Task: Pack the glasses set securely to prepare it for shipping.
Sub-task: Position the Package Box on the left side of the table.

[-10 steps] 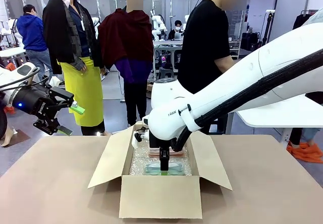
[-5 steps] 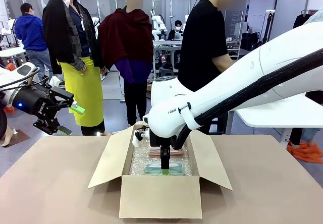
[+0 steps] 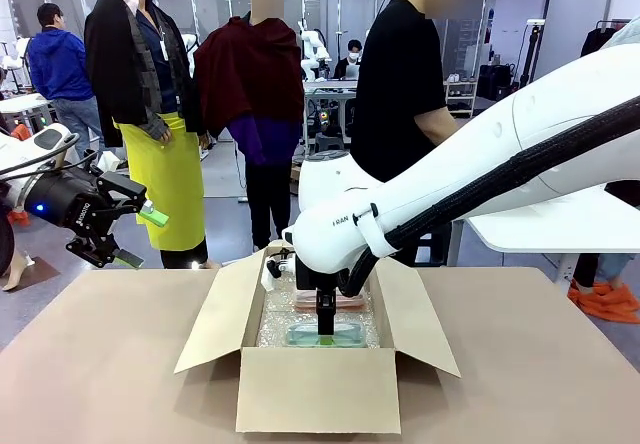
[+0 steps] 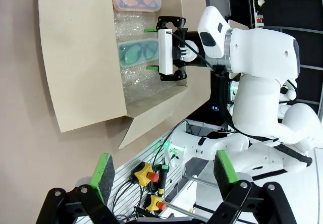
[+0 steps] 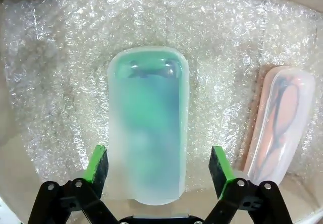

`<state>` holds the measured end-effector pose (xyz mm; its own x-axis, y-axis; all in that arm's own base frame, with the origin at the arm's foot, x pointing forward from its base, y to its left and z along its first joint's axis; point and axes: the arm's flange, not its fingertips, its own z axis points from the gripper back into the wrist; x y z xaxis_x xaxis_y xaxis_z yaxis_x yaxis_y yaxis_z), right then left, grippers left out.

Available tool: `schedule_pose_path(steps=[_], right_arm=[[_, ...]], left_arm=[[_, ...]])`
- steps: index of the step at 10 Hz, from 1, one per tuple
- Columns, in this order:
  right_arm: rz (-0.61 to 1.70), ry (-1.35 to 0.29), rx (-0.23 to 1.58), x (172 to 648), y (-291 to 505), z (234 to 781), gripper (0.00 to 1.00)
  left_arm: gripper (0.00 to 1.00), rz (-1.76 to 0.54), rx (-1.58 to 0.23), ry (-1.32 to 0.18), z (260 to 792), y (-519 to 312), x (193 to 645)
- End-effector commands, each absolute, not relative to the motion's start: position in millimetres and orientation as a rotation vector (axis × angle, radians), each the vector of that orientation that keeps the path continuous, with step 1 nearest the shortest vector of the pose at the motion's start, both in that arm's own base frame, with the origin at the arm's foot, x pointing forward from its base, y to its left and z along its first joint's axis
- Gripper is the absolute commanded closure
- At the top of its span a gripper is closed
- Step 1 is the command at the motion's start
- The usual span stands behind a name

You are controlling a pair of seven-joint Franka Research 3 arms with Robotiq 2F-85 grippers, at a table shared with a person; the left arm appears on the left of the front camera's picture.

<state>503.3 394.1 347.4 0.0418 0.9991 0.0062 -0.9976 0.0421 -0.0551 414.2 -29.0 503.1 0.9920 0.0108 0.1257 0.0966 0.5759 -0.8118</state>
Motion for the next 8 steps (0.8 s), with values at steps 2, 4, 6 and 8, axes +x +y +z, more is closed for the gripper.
schedule_pose_path(steps=[2, 4, 6, 8], right_arm=[[1.527, -0.062, -0.032, 501, 396, 346, 0.00], [1.527, -0.062, -0.032, 501, 396, 346, 0.00], [1.527, -0.062, -0.032, 501, 396, 346, 0.00], [1.467, -0.091, -0.113, 494, 384, 385, 0.00]], left_arm=[[0.00, -0.036, -0.964, -0.131, 506, -30, 415], [0.00, -0.036, -0.964, -0.131, 506, -30, 415], [0.00, -0.036, -0.964, -0.131, 506, -30, 415], [0.00, -0.007, -0.973, -0.108, 499, -25, 428]])
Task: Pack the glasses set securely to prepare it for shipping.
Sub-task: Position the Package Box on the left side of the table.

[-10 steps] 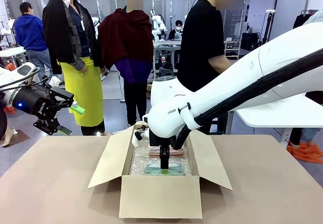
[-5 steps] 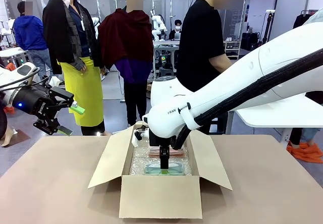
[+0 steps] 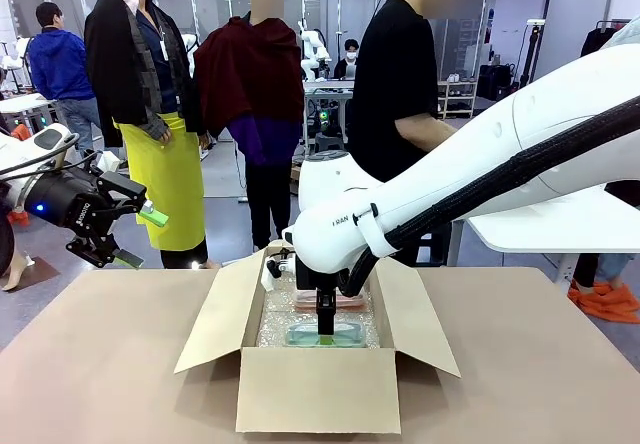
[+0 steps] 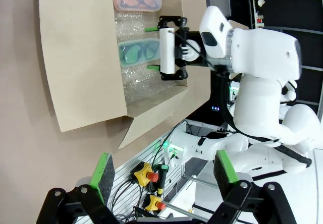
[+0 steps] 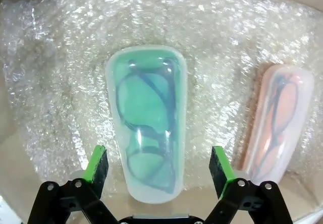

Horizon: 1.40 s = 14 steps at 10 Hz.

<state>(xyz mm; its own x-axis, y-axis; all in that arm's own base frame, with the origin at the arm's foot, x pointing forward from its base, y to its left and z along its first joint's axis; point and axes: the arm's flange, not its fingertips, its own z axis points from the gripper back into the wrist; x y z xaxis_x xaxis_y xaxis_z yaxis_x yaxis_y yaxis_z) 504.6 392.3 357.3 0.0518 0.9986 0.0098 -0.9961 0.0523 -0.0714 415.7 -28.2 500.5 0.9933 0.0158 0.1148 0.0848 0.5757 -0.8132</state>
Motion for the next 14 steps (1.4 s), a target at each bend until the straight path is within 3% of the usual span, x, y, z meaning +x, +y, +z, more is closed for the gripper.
schedule_pose_path(steps=[1, 4, 8, 11, 14], right_arm=[[1.381, -0.154, -0.086, 483, 369, 418, 0.00], [1.035, -0.305, 0.041, 435, 295, 493, 0.00], [0.644, -0.460, 0.185, 366, 215, 521, 0.00], [0.501, -0.572, 0.267, 333, 128, 542, 0.00], [0.549, -0.515, 0.272, 310, 70, 540, 0.00]], left_arm=[[0.00, -0.008, -1.019, -0.093, 493, -23, 436], [0.00, -0.068, -1.177, -0.099, 464, -4, 461], [0.00, -0.075, -1.361, -0.127, 428, 29, 498], [0.00, -0.072, -1.370, -0.122, 405, 32, 516], [0.00, -0.108, -1.392, -0.268, 389, 36, 526]])
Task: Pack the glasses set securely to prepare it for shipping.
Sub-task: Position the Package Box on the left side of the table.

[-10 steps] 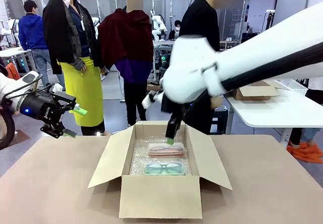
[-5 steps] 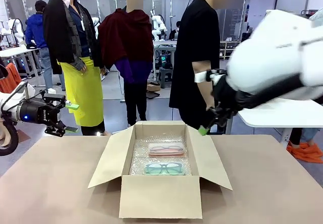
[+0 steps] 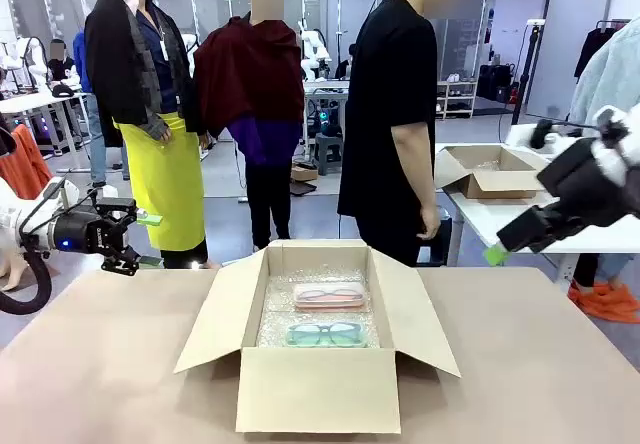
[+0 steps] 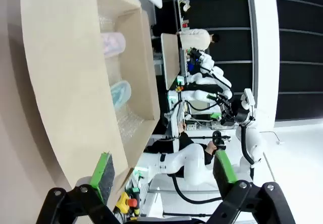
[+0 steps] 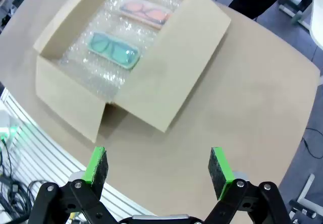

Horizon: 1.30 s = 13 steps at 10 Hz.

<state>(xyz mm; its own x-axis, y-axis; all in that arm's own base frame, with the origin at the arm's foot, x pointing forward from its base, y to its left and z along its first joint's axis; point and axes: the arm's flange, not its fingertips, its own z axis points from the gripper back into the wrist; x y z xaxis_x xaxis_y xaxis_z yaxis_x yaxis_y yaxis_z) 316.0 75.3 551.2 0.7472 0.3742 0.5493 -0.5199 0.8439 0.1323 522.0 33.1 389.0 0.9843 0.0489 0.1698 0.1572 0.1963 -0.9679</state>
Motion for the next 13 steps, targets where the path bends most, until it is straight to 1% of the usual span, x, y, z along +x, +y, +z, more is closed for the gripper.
schedule_pose_path(steps=[1, 2, 5, 6, 7, 8, 9, 10, 13], right_arm=[[0.487, -0.545, 0.277, 322, 93, 549, 0.00], [0.487, -0.545, 0.277, 322, 93, 549, 0.00], [0.487, -0.545, 0.277, 322, 93, 549, 0.00], [0.487, -0.545, 0.277, 322, 93, 549, 0.00], [0.487, -0.545, 0.277, 322, 93, 549, 0.00], [0.487, -0.545, 0.277, 322, 93, 549, 0.00], [0.487, -0.545, 0.277, 322, 93, 549, 0.00], [0.487, -0.545, 0.277, 322, 93, 549, 0.00], [0.487, -0.545, 0.277, 322, 93, 549, 0.00]], left_arm=[[0.00, -0.136, -1.405, -0.273, 396, 34, 523], [0.00, -0.076, -1.373, -0.177, 389, 33, 522], [0.00, -0.076, -1.373, -0.177, 389, 33, 522], [0.00, -0.091, -1.383, -0.199, 388, 32, 523], [0.00, -0.072, -1.315, -0.271, 371, 43, 540], [0.00, -0.063, -1.301, -0.335, 350, 55, 546], [0.00, -0.081, -1.363, -0.331, 334, 59, 542], [0.00, -0.093, -1.374, -0.355, 320, 64, 541], [0.00, -0.074, -1.457, -0.292, 279, 68, 545]])
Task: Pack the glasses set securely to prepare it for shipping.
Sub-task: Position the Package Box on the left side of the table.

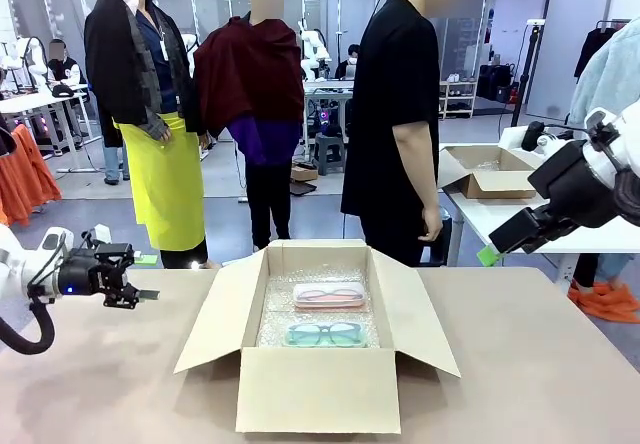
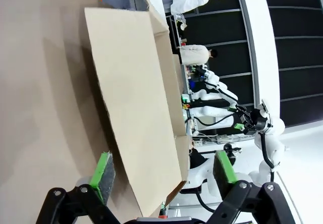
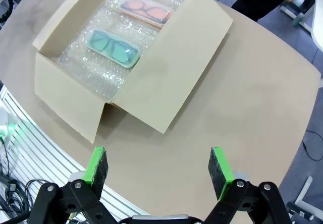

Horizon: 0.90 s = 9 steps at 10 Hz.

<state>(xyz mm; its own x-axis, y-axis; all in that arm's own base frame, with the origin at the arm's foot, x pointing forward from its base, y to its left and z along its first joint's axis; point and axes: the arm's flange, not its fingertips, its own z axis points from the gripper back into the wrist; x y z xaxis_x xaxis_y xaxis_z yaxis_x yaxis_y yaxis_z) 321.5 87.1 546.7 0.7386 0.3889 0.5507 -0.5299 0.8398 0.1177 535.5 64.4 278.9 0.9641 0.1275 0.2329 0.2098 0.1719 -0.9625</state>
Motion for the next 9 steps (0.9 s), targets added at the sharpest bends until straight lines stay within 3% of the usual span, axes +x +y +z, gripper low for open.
schedule_pose_path(steps=[1, 9], right_arm=[[0.487, -0.545, 0.277, 322, 93, 549, 0.00], [0.487, -0.545, 0.277, 322, 93, 549, 0.00]], left_arm=[[0.00, -0.082, -1.463, -0.281, 271, 66, 544], [0.00, -0.069, -1.434, -0.258, 227, 13, 557]])
